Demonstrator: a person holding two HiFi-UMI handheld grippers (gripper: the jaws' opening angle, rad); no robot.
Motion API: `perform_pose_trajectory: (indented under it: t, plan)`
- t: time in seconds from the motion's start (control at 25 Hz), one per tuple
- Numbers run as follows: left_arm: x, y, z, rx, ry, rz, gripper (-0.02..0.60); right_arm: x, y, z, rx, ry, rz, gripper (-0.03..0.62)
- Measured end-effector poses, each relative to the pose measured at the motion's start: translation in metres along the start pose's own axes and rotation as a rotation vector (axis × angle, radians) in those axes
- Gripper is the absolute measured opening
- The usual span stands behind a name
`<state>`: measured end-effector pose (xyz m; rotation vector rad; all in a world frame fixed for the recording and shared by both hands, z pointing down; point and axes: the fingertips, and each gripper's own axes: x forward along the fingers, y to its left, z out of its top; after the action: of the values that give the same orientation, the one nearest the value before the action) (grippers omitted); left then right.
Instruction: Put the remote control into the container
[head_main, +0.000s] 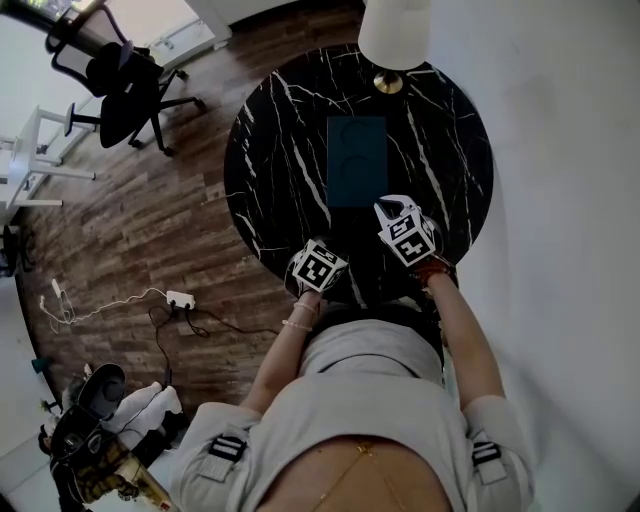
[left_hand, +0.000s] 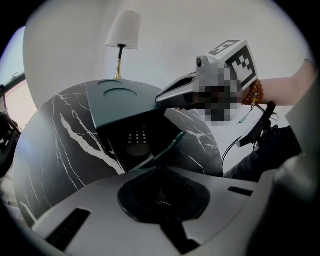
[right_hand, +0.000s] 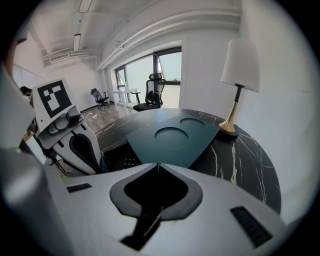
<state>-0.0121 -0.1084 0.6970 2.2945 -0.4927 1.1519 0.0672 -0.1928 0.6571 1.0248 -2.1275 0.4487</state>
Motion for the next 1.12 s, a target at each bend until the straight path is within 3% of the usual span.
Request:
perform_pose_trajectory:
  t: [0.88, 1.12]
  plan:
    - [0.009, 0.025, 0.033, 0.021, -0.036, -0.012, 0.006, 0.0, -0.001, 0.001, 0.008, 0.004, -0.001, 0.012]
    - [0.011, 0.03, 0.042, -0.011, -0.058, -0.01, 0.006, 0.0, -0.002, 0.001, 0.011, 0.0, -0.004, 0.012]
